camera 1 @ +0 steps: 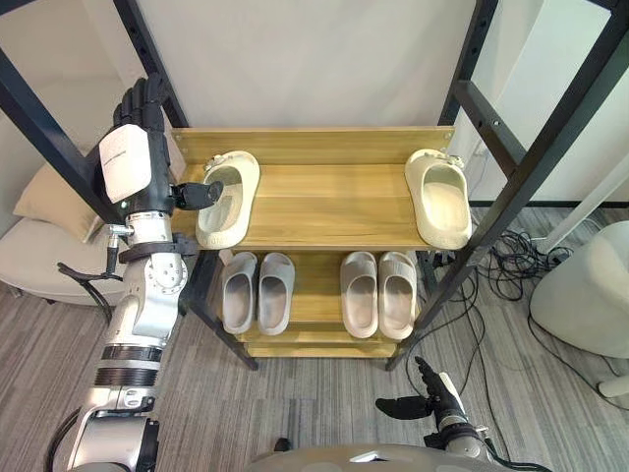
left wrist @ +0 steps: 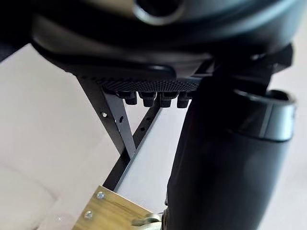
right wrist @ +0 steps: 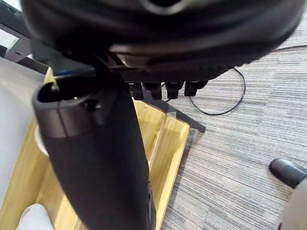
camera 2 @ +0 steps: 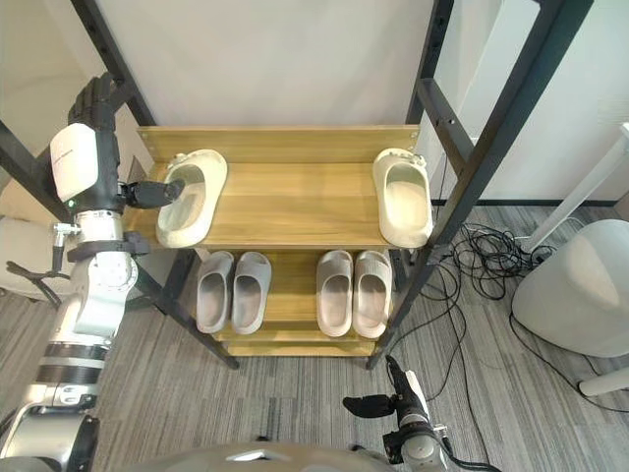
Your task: Organize the slippers on the shoe rack
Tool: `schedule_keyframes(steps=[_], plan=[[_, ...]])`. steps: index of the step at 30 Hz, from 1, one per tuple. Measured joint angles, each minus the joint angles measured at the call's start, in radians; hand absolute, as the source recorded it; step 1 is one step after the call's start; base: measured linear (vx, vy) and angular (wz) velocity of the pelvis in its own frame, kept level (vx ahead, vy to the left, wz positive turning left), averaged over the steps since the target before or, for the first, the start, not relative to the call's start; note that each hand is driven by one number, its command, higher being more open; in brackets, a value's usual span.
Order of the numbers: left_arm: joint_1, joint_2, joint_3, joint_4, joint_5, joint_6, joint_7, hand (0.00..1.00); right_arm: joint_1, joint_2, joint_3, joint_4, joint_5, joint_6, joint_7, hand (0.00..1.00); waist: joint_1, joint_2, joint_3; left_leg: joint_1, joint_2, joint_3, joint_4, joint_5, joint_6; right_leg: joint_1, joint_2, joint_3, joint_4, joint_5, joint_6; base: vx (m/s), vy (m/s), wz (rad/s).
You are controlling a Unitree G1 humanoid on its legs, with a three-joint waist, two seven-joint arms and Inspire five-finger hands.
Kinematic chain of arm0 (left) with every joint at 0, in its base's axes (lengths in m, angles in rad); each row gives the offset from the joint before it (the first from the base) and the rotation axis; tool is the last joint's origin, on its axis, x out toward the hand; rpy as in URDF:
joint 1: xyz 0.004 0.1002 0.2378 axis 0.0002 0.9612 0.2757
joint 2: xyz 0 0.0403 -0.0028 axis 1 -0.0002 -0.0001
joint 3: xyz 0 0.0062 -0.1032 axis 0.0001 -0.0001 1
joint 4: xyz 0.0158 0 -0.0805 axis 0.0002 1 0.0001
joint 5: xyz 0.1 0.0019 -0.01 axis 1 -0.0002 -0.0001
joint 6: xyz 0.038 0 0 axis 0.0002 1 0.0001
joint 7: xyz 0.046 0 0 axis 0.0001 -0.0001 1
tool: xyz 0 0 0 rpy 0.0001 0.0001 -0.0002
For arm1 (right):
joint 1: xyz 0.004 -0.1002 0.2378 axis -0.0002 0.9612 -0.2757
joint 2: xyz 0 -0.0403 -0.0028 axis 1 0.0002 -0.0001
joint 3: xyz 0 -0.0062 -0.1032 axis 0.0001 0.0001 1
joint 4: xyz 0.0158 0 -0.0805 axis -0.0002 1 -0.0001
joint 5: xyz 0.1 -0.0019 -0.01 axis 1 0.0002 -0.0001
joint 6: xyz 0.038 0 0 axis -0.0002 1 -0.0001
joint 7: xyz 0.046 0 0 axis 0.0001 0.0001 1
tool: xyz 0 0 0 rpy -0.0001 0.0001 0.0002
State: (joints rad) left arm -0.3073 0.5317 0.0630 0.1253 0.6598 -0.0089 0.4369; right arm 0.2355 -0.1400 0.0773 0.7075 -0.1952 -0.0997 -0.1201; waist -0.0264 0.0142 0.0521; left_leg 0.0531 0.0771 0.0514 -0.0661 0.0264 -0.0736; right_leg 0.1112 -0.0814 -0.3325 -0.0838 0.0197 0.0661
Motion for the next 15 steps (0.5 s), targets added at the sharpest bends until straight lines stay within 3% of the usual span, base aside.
schedule_keyframes(steps=[15], plan=[[-0.079, 0.065, -0.004, 0.086, 0.057, 0.023, -0.009, 1.00, -0.004, 0.005, -0.001, -0.008, 0.000, -0.001, -0.004, 1.00, -0.005, 0.010, 0.022, -0.006, 0.001, 0.034, 0.000, 0.000, 0.000, -0.026, -0.001, 0.035, 0.000, 0.014, -0.001, -0.01, 0.029, -0.07]])
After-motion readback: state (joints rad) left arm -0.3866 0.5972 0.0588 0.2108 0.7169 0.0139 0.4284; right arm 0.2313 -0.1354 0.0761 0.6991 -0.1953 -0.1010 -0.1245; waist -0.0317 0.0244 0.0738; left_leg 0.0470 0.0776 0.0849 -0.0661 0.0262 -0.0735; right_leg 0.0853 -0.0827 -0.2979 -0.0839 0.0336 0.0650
